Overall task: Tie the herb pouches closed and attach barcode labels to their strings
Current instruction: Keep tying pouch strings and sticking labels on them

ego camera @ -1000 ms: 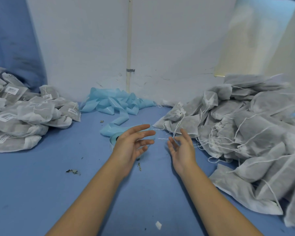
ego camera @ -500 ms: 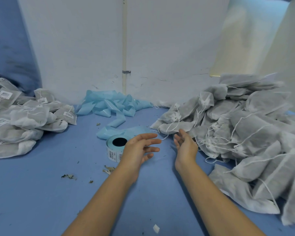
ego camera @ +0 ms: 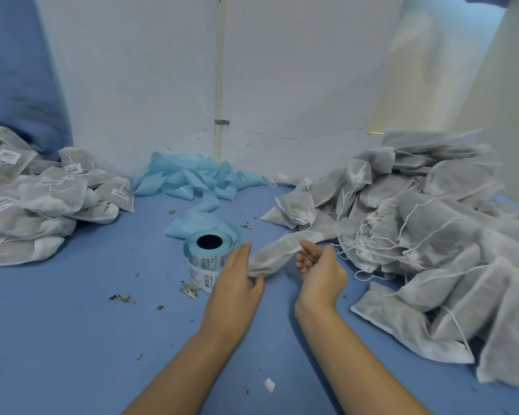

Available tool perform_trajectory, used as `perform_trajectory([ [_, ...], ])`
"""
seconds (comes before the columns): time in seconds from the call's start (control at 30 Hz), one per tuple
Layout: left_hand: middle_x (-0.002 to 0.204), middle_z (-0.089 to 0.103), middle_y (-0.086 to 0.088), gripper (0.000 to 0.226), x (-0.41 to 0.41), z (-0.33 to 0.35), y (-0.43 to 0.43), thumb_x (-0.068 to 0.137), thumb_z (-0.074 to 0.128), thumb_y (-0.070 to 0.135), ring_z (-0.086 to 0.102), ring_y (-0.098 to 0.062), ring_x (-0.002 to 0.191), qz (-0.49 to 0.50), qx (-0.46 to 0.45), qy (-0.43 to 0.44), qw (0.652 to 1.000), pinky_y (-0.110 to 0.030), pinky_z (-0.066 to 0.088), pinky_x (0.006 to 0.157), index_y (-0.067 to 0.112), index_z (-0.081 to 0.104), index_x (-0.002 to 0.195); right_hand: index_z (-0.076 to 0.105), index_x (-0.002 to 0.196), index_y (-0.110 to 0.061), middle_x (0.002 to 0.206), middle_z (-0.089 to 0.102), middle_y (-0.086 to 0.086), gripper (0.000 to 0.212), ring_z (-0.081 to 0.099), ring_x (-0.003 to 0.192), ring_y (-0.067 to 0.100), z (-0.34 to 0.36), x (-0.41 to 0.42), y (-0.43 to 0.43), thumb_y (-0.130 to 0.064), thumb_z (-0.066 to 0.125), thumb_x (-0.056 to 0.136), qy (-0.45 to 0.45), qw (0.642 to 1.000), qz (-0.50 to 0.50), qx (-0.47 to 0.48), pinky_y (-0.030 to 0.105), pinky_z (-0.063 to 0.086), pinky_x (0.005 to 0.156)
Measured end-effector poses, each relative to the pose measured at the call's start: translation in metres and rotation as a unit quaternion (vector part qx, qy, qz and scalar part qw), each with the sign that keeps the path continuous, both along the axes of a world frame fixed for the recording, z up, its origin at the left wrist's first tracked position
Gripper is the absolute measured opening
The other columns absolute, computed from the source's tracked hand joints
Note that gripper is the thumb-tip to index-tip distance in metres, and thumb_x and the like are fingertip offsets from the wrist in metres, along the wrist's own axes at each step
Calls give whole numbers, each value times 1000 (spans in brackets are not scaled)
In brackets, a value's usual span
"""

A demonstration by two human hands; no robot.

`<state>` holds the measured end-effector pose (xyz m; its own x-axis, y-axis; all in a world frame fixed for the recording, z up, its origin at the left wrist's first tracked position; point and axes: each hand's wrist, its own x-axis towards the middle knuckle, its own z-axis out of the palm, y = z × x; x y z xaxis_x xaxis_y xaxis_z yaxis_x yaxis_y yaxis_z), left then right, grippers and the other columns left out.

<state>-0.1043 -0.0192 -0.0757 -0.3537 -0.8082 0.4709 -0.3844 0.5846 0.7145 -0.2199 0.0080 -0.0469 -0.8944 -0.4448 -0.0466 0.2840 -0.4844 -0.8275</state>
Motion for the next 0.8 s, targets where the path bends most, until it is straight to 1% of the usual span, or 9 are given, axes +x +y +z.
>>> perform_trajectory([
  [0.07, 114, 61, 2, 33, 1, -1, 0, 92, 59, 19, 55, -16, 103, 12, -17, -14, 1000, -11, 32, 78, 15, 58, 124, 66, 72, -3, 57, 69, -1, 34, 58, 46, 6, 0, 1, 1, -6, 39, 92, -11, 999, 31, -23, 15, 45, 44],
  [0.17, 78, 63, 8, 17, 0, 2, 5, 94, 56, 27, 52, -8, 67, 31, -37, 30, 998, -21, 34, 60, 15, 68, 96, 67, 78, -2, 70, 72, 4, 33, 66, 60, 11, -4, 7, 1, -7, 38, 93, -19, 996, 79, -32, 16, 49, 53],
  [0.3, 43, 52, 5, 20, -5, 10, 12, 95, 55, 27, 43, -11, 35, 12, 139, 241, 960, -16, 37, 41, 14, 67, 86, 67, 81, -8, 74, 65, 0, 22, 56, 65, 12, -15, 14, -1, -8, 46, 90, 66, 992, 70, 81, 22, 45, 60],
  [0.4, 47, 55, 0, 17, -6, 15, 9, 97, 51, 26, 47, -14, 33, -2, 215, 339, 916, -20, 34, 35, 17, 64, 89, 59, 75, -14, 67, 57, -1, 18, 50, 60, 14, -19, 16, -1, -17, 51, 91, 160, 972, 83, 153, 33, 42, 61],
  [0.47, 55, 62, -2, 17, -4, 17, 8, 98, 49, 26, 54, -16, 36, -15, 231, 363, 903, -21, 37, 35, 20, 63, 90, 62, 65, -15, 63, 63, -2, 30, 56, 62, 16, -21, 19, 0, -23, 50, 92, 236, 946, 123, 187, 37, 46, 66],
  [0.53, 55, 62, -5, 22, -3, 16, 8, 99, 47, 28, 56, -17, 38, -31, 244, 364, 898, -22, 40, 37, 17, 63, 90, 69, 68, -12, 71, 70, 5, 35, 60, 70, 16, -22, 23, 2, -31, 51, 91, 269, 931, 170, 180, 38, 49, 72],
  [0.6, 50, 58, -7, 28, -3, 14, 7, 99, 45, 32, 54, -17, 38, -32, 260, 345, 901, -21, 40, 36, 15, 61, 83, 72, 76, -12, 81, 72, 6, 32, 61, 76, 12, -21, 22, 2, -34, 55, 90, 241, 938, 199, 152, 35, 48, 75],
  [0.7, 50, 54, -8, 33, -4, 13, 5, 100, 44, 30, 51, -16, 39, -51, 288, 297, 909, -22, 38, 39, 13, 55, 74, 72, 75, -13, 80, 71, 1, 27, 62, 80, 12, -20, 15, 1, -20, 55, 94, 174, 958, 202, 104, 27, 48, 76],
  [0.8, 59, 58, -11, 22, -4, 12, 2, 96, 49, 15, 53, -15, 46, -84, 304, 238, 919, -24, 40, 46, 8, 56, 76, 65, 81, 9, 83, 67, 16, 28, 60, 80, 19, -22, 11, 2, -11, 51, 93, 148, 966, 195, 86, 35, 50, 82],
])
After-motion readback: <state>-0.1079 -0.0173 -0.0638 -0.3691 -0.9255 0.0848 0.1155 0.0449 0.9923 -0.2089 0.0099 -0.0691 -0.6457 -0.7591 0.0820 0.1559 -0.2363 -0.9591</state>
